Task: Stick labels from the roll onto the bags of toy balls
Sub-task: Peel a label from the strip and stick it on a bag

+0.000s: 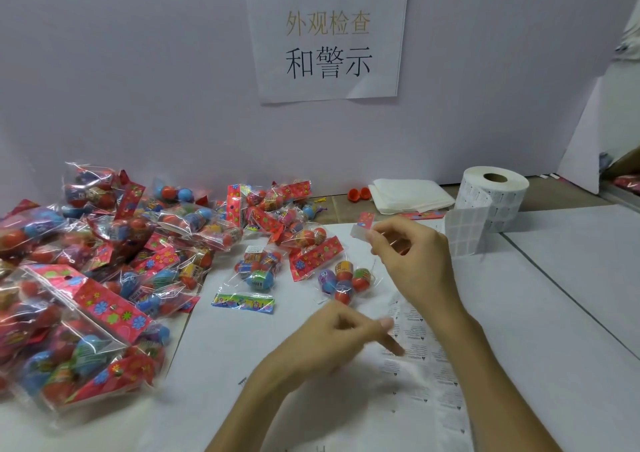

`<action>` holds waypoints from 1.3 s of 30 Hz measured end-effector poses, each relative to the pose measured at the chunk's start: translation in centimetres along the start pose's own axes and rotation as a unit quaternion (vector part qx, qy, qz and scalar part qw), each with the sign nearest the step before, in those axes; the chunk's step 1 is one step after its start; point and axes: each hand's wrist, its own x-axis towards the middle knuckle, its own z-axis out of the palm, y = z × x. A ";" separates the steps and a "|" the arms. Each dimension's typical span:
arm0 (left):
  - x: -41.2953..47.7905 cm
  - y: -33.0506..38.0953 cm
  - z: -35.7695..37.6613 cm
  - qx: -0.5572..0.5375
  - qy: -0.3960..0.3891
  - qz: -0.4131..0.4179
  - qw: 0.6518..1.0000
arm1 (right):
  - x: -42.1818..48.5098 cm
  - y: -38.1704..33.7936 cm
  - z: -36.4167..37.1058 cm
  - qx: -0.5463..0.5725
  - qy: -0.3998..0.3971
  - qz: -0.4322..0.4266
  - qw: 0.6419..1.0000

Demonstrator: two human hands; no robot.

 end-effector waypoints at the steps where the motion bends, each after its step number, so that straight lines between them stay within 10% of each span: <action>1: 0.2 -0.2 -0.1 0.000 0.077 0.010 0.997 | -0.1 -0.2 0.1 0.007 0.005 -0.007 1.000; 5: 0.7 -0.3 -0.7 -0.136 0.262 0.032 0.955 | -0.4 -0.7 0.8 0.012 0.008 -0.044 0.999; 15: 0.6 -0.2 -1.7 -0.311 0.247 0.046 0.917 | -1.2 -0.6 2.2 -0.048 -0.109 -0.067 0.991; 32: 1.2 -0.6 -1.2 -0.282 0.297 0.017 0.912 | -1.1 -0.9 2.4 -0.017 -0.068 -0.043 0.997; 39: 1.5 -2.7 -1.4 0.001 0.434 -0.021 0.901 | -1.3 0.0 3.2 -0.037 -0.122 0.086 0.988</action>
